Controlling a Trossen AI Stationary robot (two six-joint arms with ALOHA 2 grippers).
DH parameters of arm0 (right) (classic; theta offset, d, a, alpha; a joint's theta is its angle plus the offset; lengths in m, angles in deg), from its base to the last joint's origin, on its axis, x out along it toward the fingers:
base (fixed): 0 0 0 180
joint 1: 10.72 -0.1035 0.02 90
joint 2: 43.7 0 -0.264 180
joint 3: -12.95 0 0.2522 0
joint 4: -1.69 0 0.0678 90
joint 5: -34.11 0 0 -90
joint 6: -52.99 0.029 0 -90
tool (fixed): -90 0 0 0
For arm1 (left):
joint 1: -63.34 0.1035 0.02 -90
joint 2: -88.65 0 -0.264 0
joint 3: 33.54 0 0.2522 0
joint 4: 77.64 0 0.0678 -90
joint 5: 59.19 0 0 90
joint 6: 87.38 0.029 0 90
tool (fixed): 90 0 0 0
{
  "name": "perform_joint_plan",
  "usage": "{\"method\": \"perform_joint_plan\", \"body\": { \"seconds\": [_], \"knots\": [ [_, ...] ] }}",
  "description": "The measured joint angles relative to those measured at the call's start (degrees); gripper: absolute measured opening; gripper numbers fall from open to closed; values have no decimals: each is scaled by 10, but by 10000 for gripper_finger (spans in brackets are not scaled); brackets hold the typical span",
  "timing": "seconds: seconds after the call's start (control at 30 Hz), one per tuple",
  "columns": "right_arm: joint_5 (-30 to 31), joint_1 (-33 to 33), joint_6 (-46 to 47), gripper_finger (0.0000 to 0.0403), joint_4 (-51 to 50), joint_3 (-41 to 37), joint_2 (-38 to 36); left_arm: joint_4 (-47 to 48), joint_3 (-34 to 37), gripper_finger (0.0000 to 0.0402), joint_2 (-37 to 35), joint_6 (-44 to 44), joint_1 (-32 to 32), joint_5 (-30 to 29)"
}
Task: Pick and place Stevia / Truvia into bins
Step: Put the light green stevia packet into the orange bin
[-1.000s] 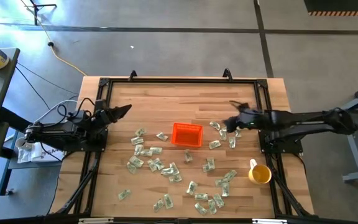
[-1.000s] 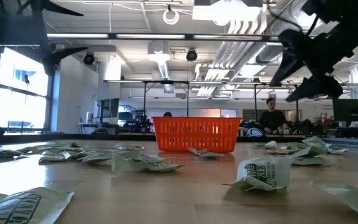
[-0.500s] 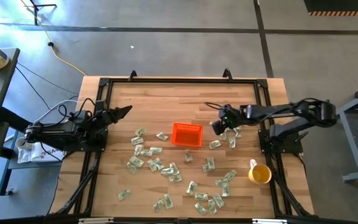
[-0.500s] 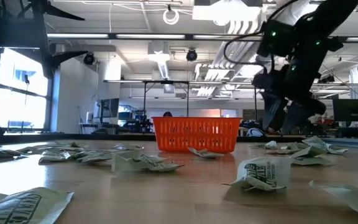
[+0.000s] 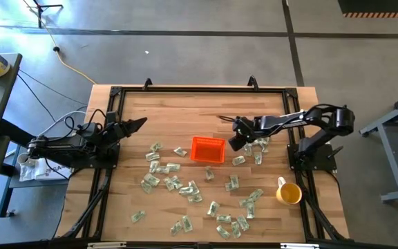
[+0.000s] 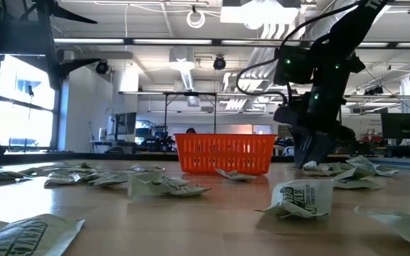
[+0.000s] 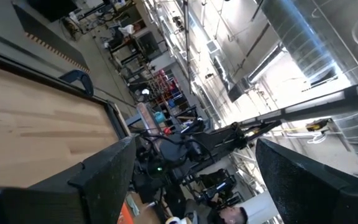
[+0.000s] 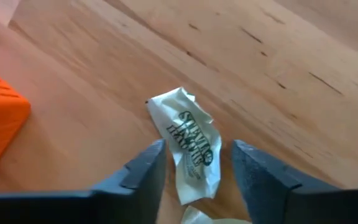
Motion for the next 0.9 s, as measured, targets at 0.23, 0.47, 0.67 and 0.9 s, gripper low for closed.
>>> {"method": "perform_joint_plan", "body": {
  "seconds": [0.23, 0.47, 0.67, 0.9],
  "knots": [
    [4, 0, 0, 77, 3, 1, 2, 1, 0, 365, 0, 0, 0, 0],
    [-8, 0, -12, 7, 2, 1, 2, 4, 0, 365, 0, 0, 0, 0],
    [-27, -6, -10, 5, -2, -2, -12, 11, 0, 365, 0, 0, 0, 0],
    [-15, -11, 17, 3, 10, -2, -97, 11, 0, 365, 0, 0, 0, 0]
  ]
}}
